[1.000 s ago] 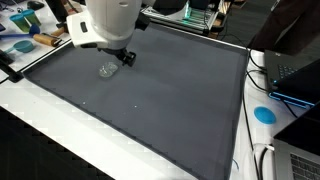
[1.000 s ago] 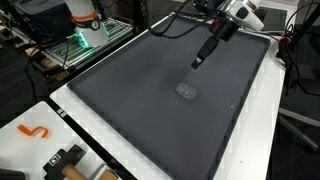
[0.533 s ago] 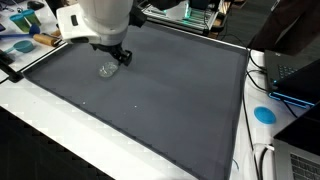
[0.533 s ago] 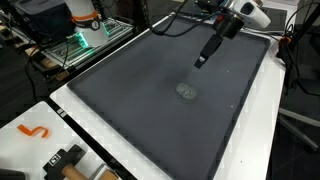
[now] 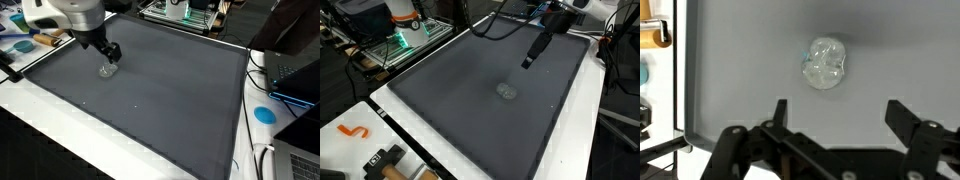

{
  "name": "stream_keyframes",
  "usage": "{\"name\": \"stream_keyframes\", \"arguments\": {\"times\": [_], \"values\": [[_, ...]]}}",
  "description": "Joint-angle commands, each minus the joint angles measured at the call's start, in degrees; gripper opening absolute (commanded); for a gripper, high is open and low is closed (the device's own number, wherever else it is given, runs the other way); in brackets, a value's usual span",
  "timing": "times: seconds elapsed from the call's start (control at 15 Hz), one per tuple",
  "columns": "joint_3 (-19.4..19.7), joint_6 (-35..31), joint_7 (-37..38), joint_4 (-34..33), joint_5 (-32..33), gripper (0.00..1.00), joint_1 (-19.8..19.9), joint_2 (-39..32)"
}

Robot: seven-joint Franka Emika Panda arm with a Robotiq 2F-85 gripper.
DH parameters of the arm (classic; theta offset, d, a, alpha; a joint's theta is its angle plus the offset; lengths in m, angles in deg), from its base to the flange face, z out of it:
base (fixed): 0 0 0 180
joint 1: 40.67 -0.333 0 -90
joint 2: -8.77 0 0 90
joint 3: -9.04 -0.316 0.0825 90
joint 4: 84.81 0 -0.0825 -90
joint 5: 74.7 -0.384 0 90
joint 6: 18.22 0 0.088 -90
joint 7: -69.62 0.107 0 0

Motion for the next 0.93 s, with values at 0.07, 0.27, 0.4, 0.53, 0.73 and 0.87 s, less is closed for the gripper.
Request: {"name": "stream_keyframes", "arguments": {"times": [0.07, 0.27, 0.4, 0.53, 0.73, 0.87], "values": [[-1.5, 4.7, -4.1, -7.6, -6.1, 1.0, 3.6, -3.3], [-1.5, 8.6, -4.8, -11.8, -9.2, 1.0, 5.3, -5.4], [-1.5, 10.8, -4.5, -14.5, -11.1, 1.0, 6.4, -7.0], [-1.4, 12.1, -4.2, -16.9, -12.6, 1.0, 7.3, -8.5], [-1.3, 13.1, -3.8, -20.0, -14.2, 1.0, 8.5, -10.8], [-1.1, 13.3, -3.5, -21.6, -14.8, 1.0, 9.0, -11.8]]}}
